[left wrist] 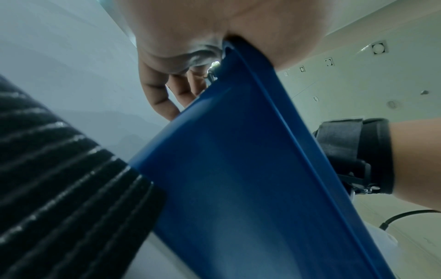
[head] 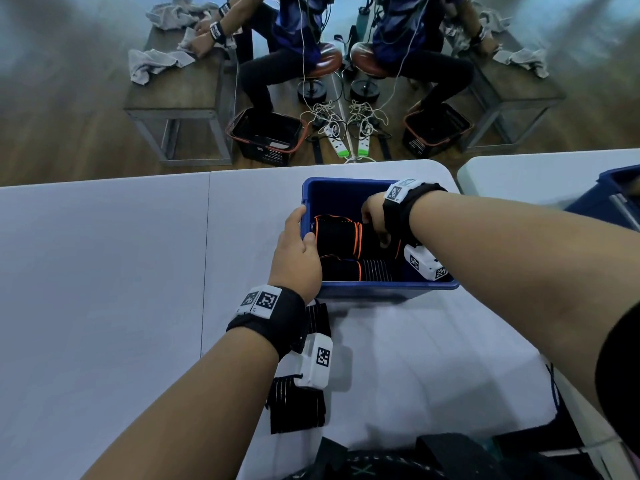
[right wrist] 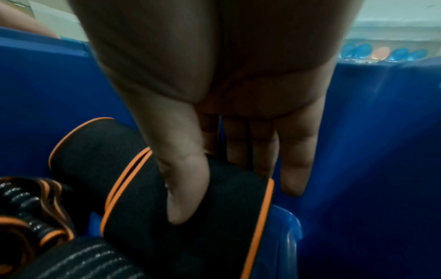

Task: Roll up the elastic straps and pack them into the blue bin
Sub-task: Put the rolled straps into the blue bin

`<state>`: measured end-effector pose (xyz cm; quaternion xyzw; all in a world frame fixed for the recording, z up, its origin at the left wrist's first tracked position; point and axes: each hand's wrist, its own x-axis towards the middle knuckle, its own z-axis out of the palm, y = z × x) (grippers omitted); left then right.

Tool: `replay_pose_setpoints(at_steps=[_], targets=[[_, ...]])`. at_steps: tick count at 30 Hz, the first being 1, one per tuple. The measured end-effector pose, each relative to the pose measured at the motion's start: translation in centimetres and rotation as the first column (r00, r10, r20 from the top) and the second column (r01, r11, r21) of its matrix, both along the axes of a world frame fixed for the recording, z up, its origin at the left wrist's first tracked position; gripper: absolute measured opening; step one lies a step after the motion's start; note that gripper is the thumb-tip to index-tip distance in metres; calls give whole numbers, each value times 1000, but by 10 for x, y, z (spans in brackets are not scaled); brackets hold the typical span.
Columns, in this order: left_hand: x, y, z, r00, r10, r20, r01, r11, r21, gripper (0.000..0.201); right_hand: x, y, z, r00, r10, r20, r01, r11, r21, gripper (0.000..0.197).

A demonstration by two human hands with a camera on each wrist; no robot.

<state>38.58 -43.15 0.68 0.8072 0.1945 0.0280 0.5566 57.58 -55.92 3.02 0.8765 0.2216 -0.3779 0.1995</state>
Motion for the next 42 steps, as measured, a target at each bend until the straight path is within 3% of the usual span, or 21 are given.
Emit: replay_pose_setpoints(at_steps=[3, 9, 14, 17, 19, 21, 23, 26, 30, 34, 42], targets=[[0, 0, 0, 1000, 0, 3, 0, 1000, 5, 49, 12, -7, -11, 999, -2, 38, 0, 998, 63, 80], [-2, -1, 0, 1000, 0, -3, 0, 1000, 5, 48, -23, -16, 44, 992, -99, 77, 86, 984, 156, 58], [-1, -1, 3, 1000, -5, -17, 5, 1000, 9, 48, -46, -45, 71, 973, -171, 154, 106, 928, 358, 64], [1, 1, 4, 999, -31, -24, 31, 999, 20, 48, -76, -61, 88, 958, -257, 126, 141, 806, 575, 51], [2, 3, 6, 999, -41, -23, 42, 999, 15, 48, -107, -70, 94, 946, -321, 48, 184, 651, 736, 38], [3, 4, 8, 998, -56, -27, 56, 998, 3, 48, -139, -75, 93, 939, -338, -60, 240, 523, 817, 30], [4, 7, 10, 997, -69, -45, 69, 998, 0, 48, -168, -77, 82, 933, -311, -179, 312, 458, 832, 27], [6, 12, 15, 992, -99, -83, 97, 995, -23, 51, -201, -69, 55, 939, -238, -249, 338, 493, 802, 27], [10, 22, 22, 985, -113, -131, 99, 989, -111, 61, -230, -50, 13, 988, -122, -92, 148, 614, 775, 41], [11, 24, 25, 981, -119, -151, 99, 986, -138, 62, -241, -29, -22, 995, -103, -19, 76, 584, 809, 52], [12, 27, 20, 983, -120, -140, 104, 988, -116, 65, -237, -25, -55, 989, -142, -28, 110, 607, 787, 56]])
